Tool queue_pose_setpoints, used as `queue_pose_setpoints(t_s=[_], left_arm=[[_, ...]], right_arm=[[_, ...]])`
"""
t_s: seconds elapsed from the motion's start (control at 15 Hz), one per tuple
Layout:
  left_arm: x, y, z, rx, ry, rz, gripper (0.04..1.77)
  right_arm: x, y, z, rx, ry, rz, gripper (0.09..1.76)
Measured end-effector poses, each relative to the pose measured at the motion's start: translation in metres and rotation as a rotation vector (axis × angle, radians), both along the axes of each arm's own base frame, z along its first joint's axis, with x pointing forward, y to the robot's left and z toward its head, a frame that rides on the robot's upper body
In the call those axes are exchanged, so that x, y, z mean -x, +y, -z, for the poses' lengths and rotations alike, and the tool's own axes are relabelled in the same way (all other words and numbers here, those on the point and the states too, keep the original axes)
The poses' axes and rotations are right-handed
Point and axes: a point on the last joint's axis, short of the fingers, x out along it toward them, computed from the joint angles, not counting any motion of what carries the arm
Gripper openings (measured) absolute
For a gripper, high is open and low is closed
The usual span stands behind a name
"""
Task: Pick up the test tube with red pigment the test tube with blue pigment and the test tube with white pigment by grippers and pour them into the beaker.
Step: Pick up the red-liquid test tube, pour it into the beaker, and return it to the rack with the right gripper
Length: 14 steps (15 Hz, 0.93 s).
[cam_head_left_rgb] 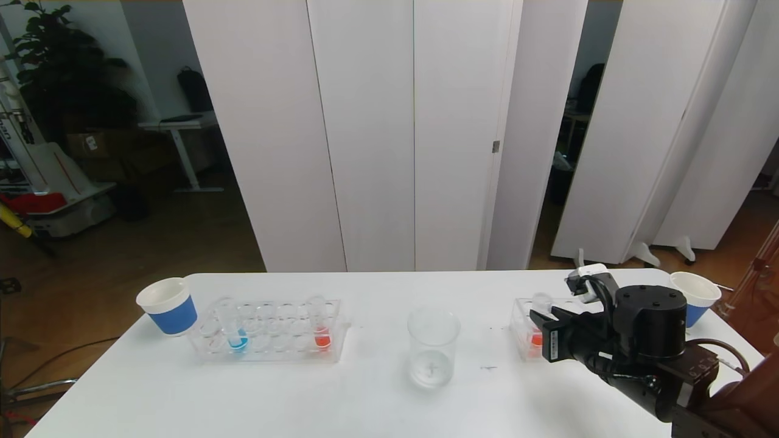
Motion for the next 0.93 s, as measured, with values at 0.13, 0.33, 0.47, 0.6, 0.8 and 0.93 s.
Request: queue_pose_setpoints(t_s=[0.13,0.33,0.47,0.6,0.8,0.93], left_arm=[[0.0,0.0,0.0,0.0,0.0,0.0,1.75],[0.0,0.0,0.0,0.0,0.0,0.0,1.75],[0.0,0.0,0.0,0.0,0.0,0.0,1.75],[0.0,0.0,0.0,0.0,0.0,0.0,1.75],[0.0,0.0,0.0,0.0,0.0,0.0,1.75],[0.0,0.0,0.0,0.0,0.0,0.0,1.75]], right_arm=[[0.0,-0.001,-0.005,-0.01,-0.018,0.0,0.59],[0.002,-0.005,-0.015,-0.023,-0.049,0.008,0.59],[0.005,-0.007,-0.021,-0.026,-0.055,0.013,0.59],[0.007,-0.01,-0.028,-0.031,-0.066,0.019,0.59],[0.011,-0.013,-0.043,-0.051,-0.109,0.019,0.59],[0.009,-0.015,-0.054,-0.07,-0.145,0.016,0.59]])
